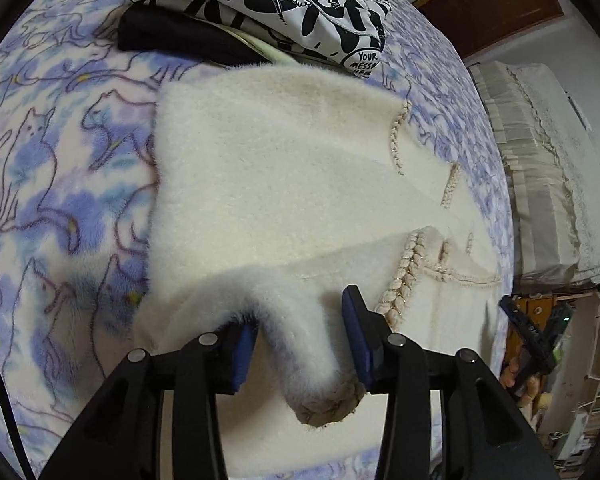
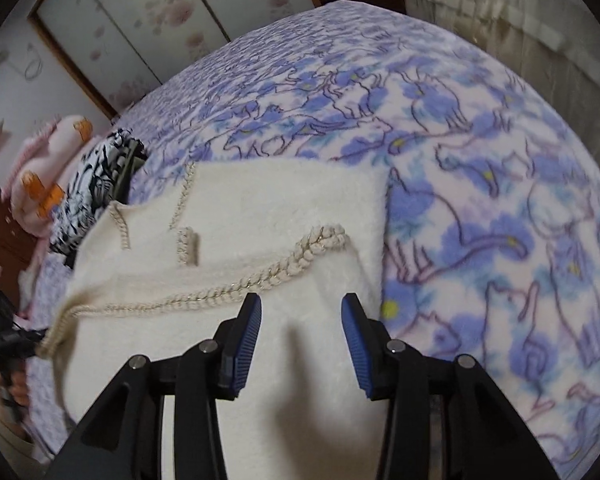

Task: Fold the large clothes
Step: 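Lay the lifted hem over the body and open both tools, then grasp the braided folded edge with both tools and fold it over again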

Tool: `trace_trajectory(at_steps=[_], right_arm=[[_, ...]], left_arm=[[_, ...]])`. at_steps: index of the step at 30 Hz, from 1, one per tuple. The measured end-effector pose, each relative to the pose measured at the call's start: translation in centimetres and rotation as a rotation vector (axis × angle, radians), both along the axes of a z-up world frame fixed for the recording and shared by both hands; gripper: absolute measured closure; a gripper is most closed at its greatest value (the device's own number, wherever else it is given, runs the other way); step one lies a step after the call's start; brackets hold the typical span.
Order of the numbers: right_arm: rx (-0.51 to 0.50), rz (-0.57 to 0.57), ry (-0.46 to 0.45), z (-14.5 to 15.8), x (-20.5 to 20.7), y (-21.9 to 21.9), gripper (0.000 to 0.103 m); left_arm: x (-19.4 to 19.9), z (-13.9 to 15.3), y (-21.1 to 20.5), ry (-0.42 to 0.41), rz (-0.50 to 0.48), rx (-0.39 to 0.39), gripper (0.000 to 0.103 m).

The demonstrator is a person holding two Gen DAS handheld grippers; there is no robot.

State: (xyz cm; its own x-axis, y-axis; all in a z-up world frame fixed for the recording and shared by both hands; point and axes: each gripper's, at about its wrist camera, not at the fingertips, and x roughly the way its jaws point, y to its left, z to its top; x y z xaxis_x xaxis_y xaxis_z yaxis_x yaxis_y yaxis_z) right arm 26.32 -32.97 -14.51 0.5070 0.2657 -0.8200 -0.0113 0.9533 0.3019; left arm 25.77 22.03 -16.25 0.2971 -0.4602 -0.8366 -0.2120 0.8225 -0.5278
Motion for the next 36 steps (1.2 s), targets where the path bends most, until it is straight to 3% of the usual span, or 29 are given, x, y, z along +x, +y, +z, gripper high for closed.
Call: trace_trajectory(at_steps=[3,7,9,11,13,14,19,22,25,30,33,36], right_arm=[[-0.037,0.021,-0.004,-0.2,0.2,0.5,0.061],[-0.084,0.041,-0.007,-0.5,0.2,1.1,0.061],[-0.09,0.047,-0.004,-0.6,0.2,1.2,0.061],[-0.079,0.05,0.0,-0.7,0.1,1.1,0.061],[-0.07,0.055,0.003,-0.6,0.0,1.0,0.061],[-0.071,0.056,0.002,-0.6,0.0,1.1,0.061],[-0.11,0.052,-0.018,-0.4,-0.1,1.2,0.061],[-0.145,0.04,-0.029,-0.4,0.2,1.2,0.061],[-0.157,0.04,-0.015,-0.8,0.7,1.0,0.061],[-0.164,0.064,0.044,-2.3,2.2,0.6,0.061],[-0.147,0.072,0.05,-2.7,2.7,0.2,0.056],[-0.151,0.102,0.043,-2.6,3.0,0.4,0.054]], left_arm=[[0.2,0.4,0.4,0.008,0.002,-0.046,0.054],[0.4,0.9,0.0,0.027,-0.027,-0.033,0.052],[0.2,1.2,-0.3,0.028,-0.055,-0.034,0.044],[-0.3,1.8,-0.9,0.014,-0.103,-0.05,0.019],[-1.0,2.6,-1.2,-0.006,-0.142,-0.051,0.018],[-1.2,2.8,-1.4,-0.015,-0.148,-0.033,0.018],[-2.0,4.3,-1.5,-0.122,-0.149,0.236,0.018],[-1.6,3.6,-1.3,-0.164,-0.171,0.399,0.018],[-0.6,1.9,-0.7,-0.16,-0.195,0.505,0.018],[1.4,-0.7,-0.7,-0.168,-0.266,0.54,0.02],[2.2,-1.2,-1.3,-0.206,-0.299,0.541,0.021],[3.0,-1.1,-1.8,-0.262,-0.328,0.596,0.021]])
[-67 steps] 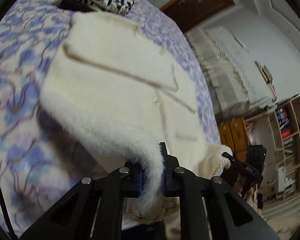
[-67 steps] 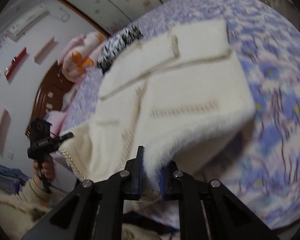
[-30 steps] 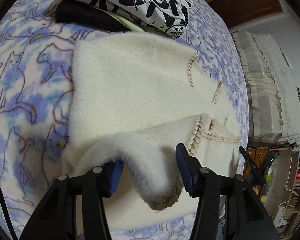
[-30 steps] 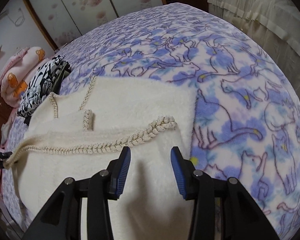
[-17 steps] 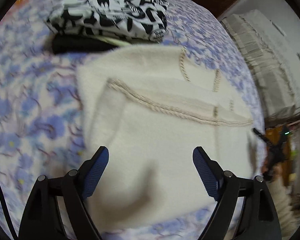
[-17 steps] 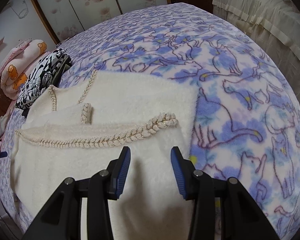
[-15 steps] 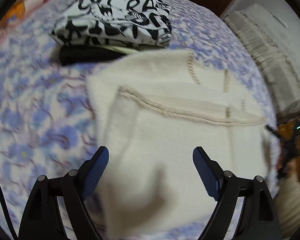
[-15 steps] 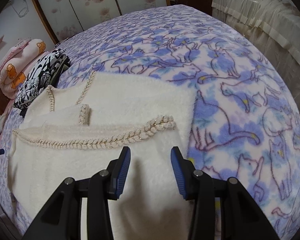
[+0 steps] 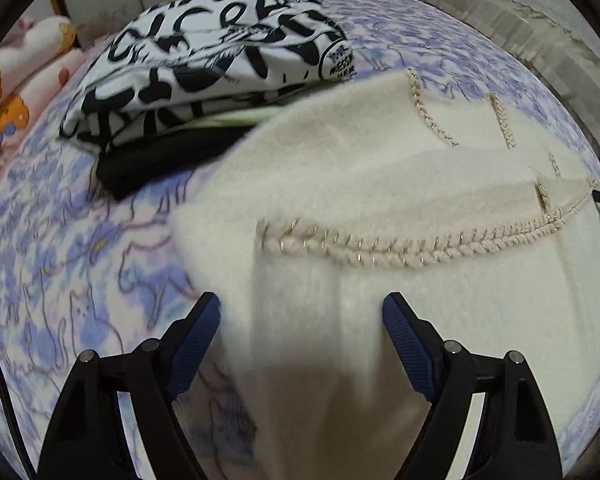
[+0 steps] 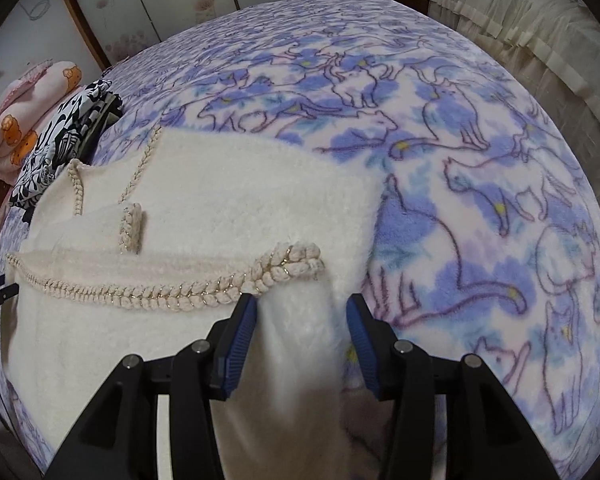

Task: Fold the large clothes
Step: 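Grasp the braided folded edge with both tools and fold it over again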

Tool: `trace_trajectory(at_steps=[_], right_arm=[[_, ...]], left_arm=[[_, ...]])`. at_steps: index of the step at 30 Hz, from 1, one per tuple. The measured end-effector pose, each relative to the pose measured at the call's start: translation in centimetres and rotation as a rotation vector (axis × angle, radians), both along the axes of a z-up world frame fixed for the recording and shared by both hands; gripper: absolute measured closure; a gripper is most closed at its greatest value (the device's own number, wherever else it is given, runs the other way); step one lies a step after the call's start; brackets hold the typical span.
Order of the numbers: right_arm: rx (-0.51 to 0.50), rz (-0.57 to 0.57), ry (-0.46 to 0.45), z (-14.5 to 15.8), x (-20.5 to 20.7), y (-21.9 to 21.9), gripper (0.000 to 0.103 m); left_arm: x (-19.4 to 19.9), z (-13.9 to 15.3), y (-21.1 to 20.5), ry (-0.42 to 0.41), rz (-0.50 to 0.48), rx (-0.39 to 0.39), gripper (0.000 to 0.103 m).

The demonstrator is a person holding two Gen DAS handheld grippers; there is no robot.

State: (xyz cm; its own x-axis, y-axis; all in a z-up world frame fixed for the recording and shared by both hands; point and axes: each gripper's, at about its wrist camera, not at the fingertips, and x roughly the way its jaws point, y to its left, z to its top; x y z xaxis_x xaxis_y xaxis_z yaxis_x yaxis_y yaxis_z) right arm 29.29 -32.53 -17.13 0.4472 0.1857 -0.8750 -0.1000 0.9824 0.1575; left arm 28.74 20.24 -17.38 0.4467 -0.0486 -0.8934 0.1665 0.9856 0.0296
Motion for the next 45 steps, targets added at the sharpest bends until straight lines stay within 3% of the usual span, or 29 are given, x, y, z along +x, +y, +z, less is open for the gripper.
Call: trace_trajectory(at_steps=[1,2,4,9,12,14,16,19,24,32,39,42,45], right_arm=[[-0.01,0.015,-0.006,0.0,0.1,0.2,0.053],[-0.021,0.029,-0.013,0.1,0.1,0.4,0.053],[-0.053,0.061,-0.031,0.1,0.2,0.8,0.053],[-0.109,0.106,-0.056,-0.1,0.6,1.7,0.053],[-0.137,0.119,-0.065,-0.3,0.5,2.2,0.055],[-0.148,0.146,-0.072,-0.3,0.1,2.7,0.078],[-0.206,0.16,-0.089,-0.1,-0.8,3.8,0.087],[-0.278,0.168,-0.138,0.7,-2.5,5.3,0.094],[-0.255,0.123,-0.24,3.9,-5.0,5.6,0.095],[-0.182,-0.002,-0.377,10.8,-5.7,3.5,0.096],[-0.194,-0.088,-0.471,13.8,-1.8,3.7,0.096],[-0.201,-0.109,-0.478,13.6,1.3,4.2,0.096],[-0.242,-0.115,-0.425,11.3,5.1,5.1,0.096]], left_arm=[[0.1,0.1,-0.1,-0.021,-0.018,0.015,0.024],[0.2,0.1,-0.4,-0.035,-0.042,0.028,0.036],[0.3,0.2,-1.2,-0.025,-0.086,0.033,0.05],[0.4,-0.1,-2.5,-0.031,-0.122,0.085,0.052],[0.3,-0.2,-2.7,-0.034,-0.114,0.074,0.057],[0.0,-0.2,-3.2,-0.031,-0.12,0.057,0.085],[-0.6,-0.1,-4.5,-0.051,-0.115,0.131,0.093],[-1.7,0.0,-6.3,-0.068,-0.107,0.225,0.096],[-3.2,1.7,-6.7,-0.113,-0.054,0.31,0.097],[-4.3,8.7,-5.5,-0.237,0.058,0.265,0.097],[-0.7,12.8,-5.2,-0.349,0.133,0.287,0.097],[2.5,12.3,-4.6,-0.332,0.172,0.273,0.097],[5.9,10.3,-3.7,-0.28,0.216,0.234,0.097]])
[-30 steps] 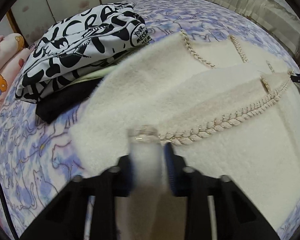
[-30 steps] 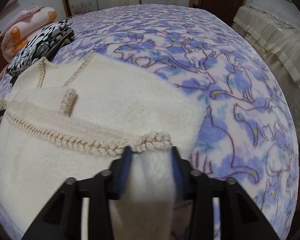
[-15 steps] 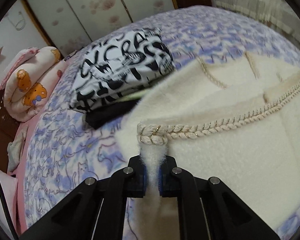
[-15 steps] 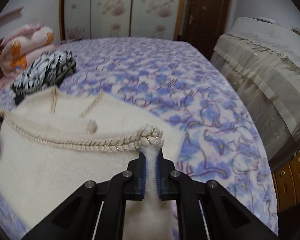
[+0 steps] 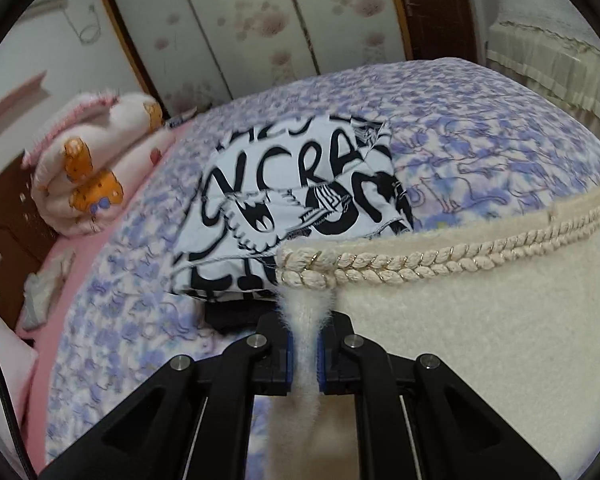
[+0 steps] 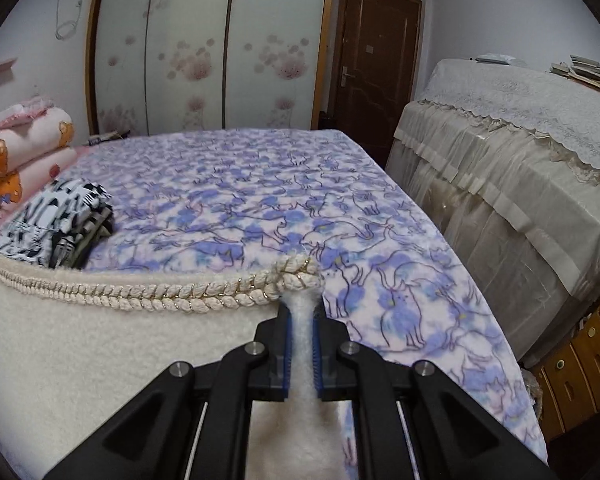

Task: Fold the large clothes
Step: 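Grasp the braided folded edge with both tools and fold it over again, then open both tools to release the folded cardigan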

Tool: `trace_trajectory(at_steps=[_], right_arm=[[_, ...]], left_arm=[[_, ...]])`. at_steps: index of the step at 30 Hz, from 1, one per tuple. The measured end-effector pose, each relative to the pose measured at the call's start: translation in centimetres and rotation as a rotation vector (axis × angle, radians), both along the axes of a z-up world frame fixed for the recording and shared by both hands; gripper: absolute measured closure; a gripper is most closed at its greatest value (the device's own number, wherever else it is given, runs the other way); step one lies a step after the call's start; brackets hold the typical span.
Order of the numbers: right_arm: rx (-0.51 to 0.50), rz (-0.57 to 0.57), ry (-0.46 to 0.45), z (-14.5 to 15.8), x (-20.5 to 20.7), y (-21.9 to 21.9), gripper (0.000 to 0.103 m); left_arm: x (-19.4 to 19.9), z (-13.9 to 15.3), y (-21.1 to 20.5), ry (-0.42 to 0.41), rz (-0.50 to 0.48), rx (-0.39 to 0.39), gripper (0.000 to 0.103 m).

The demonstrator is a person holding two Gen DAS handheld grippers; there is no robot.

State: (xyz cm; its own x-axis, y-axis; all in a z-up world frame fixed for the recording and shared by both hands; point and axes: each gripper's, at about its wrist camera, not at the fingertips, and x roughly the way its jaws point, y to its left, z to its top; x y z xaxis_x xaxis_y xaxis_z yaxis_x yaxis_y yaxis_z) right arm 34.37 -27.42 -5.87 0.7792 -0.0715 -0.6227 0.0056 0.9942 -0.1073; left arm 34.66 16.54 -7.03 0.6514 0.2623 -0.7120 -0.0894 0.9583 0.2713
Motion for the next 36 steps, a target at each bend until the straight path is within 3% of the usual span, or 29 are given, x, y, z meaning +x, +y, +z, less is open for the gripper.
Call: trace_trajectory(at_steps=[2,8,13,15,17,18,19,20,23,26,28,31,33,36], right_arm=[[-0.023,-0.018,0.057,-2.2,2.2,0.6,0.096],[-0.019,-0.096,0.256,-10.5,6.5,0.3,0.096],[-0.041,-0.112,0.268,-12.4,6.2,0.6,0.095],[-0.035,-0.112,0.272,-12.2,6.0,0.6,0.091],[-0.045,-0.13,0.282,-11.6,5.7,0.5,0.08],[-0.047,-0.138,0.279,-10.9,5.1,0.4,0.079],[-0.038,-0.144,0.268,-10.2,4.4,0.3,0.079],[-0.015,-0.151,0.252,-9.5,3.7,0.1,0.079],[0.159,-0.135,0.204,-7.2,0.7,-0.1,0.079],[0.269,-0.081,0.212,-6.1,-1.9,2.1,0.078],[0.263,-0.011,0.228,-6.0,-3.4,5.2,0.078],[0.222,0.09,0.242,-6.5,-5.4,10.2,0.078],[0.173,0.145,0.257,-7.6,-6.2,12.7,0.078],[0.084,0.139,0.293,-9.8,-6.2,13.9,0.079]], left_arm=[[2.2,-2.4,0.1,0.033,0.019,-0.018,0.097],[5.1,-9.7,-0.9,0.089,0.034,0.06,0.097],[5.4,-11.6,-1.5,0.063,0.018,0.117,0.093],[5.3,-11.6,-1.8,0.06,0.026,0.147,0.086],[5.1,-11.3,-2.0,0.065,0.039,0.167,0.07],[4.8,-10.9,-1.8,0.068,0.043,0.17,0.064],[4.3,-10.4,-1.8,0.067,0.05,0.171,0.051],[3.6,-9.6,-1.8,0.059,0.053,0.158,0.041],[1.3,-7.2,-2.0,0.029,0.078,0.105,0.037],[-1.6,-5.2,-3.4,0.036,0.073,-0.028,0.034],[-3.8,-4.5,-5.1,0.041,0.042,-0.126,0.033],[-6.6,-4.9,-7.3,0.027,0.025,-0.204,0.031],[-7.9,-6.2,-8.4,0.025,0.025,-0.223,0.03],[-8.6,-9.6,-9.0,0.093,0.072,-0.184,0.03]])
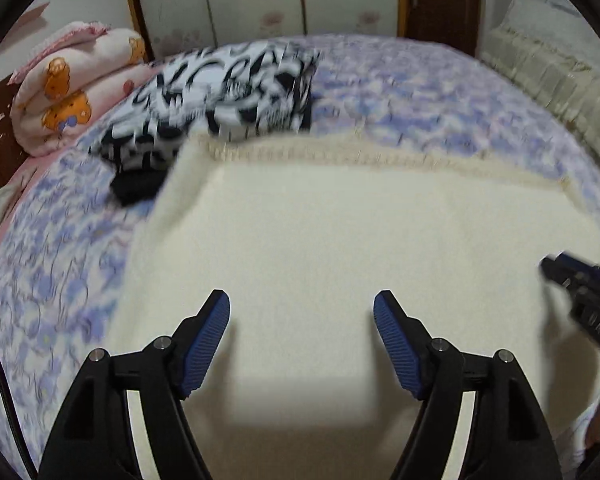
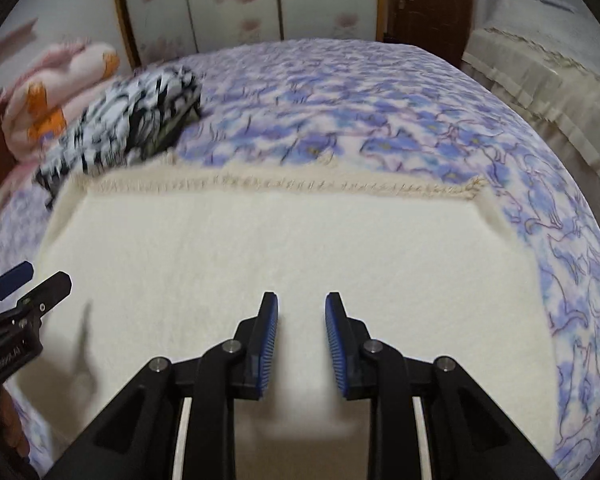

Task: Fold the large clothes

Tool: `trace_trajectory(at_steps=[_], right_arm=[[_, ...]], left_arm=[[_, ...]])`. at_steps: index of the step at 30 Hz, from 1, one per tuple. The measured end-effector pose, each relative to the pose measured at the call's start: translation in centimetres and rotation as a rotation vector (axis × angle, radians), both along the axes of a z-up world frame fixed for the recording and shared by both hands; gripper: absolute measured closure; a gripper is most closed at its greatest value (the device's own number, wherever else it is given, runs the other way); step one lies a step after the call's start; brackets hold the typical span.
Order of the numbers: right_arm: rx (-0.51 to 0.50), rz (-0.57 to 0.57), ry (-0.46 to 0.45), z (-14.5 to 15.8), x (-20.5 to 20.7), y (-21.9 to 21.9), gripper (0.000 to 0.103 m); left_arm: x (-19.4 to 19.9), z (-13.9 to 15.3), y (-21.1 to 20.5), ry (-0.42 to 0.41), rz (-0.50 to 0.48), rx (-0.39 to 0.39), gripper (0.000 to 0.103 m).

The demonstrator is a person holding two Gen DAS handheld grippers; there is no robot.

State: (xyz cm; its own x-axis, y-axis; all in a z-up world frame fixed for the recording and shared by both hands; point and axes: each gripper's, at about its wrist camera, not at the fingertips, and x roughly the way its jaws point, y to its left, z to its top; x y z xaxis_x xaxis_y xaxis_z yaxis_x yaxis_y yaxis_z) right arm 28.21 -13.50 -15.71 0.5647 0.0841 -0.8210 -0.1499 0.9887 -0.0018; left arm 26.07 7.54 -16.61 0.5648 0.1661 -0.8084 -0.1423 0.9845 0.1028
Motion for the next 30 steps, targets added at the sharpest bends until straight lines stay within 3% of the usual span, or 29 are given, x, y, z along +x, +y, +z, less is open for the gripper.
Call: trace_trajectory(at_steps=[3,5,6,7,10,11,13,16,19,22,26,30], right_arm=[[-0.027,-0.032,-0.025,-0.8,-0.2,-2.0,0.082],[-0.091,-0.102,-0.04,-0.9,-0.5,-4.7,0.075],[-0.136,-0.148,-0.038,-1.1,-0.6,-6.1,0.075],[-0.158,-0.185,-0.035,-1.4,-0.7,-8.0,0.075],[-0.095,-0.254,-0.033,-1.6,-1.7,-13.5,0.062],[-0.093,-0.262,-0.03,-1.6,-2.0,-14.6,0.068],[-0.176,-0.315,-0.028,-1.6,-2.8,-15.7,0.065],[-0.116,-0.304,-0.018,-1.5,-3.7,-16.6,0.064],[-0.08,-0.32,-0.01,-0.4,-4.6,-16.3,0.064],[0.023,-0.289,-0.031,1.5,-5.9,-14.6,0.064],[0.098,-0.165,-0.057,3.2,-8.6,-9.2,0.064],[0.124,-0.007,-0.034,2.8,-10.8,-2.8,0.064]], left_arm=[[-1.5,-1.5,1.6,-0.043,0.012,-0.086,0.021],[-1.9,-1.7,2.8,-0.044,0.022,-0.106,0.01],[-2.1,-1.6,3.5,-0.041,0.018,-0.11,0.01],[-2.2,-1.4,4.0,-0.041,0.017,-0.11,0.01],[-2.7,-1.2,5.4,-0.03,0.052,-0.069,0.01],[-2.7,-1.2,6.2,-0.027,0.069,-0.053,0.01],[-3.3,-1.4,7.7,-0.025,0.083,-0.049,0.01],[-4.1,-1.4,8.4,-0.012,0.092,-0.015,0.01],[-4.4,-0.9,8.9,0.016,0.113,-0.018,0.01],[-5.4,0.2,9.0,0.031,0.138,-0.052,0.01],[-7.7,1.8,6.7,0.012,0.112,-0.108,0.01],[-9.0,1.7,3.4,-0.007,0.055,-0.142,0.01]])
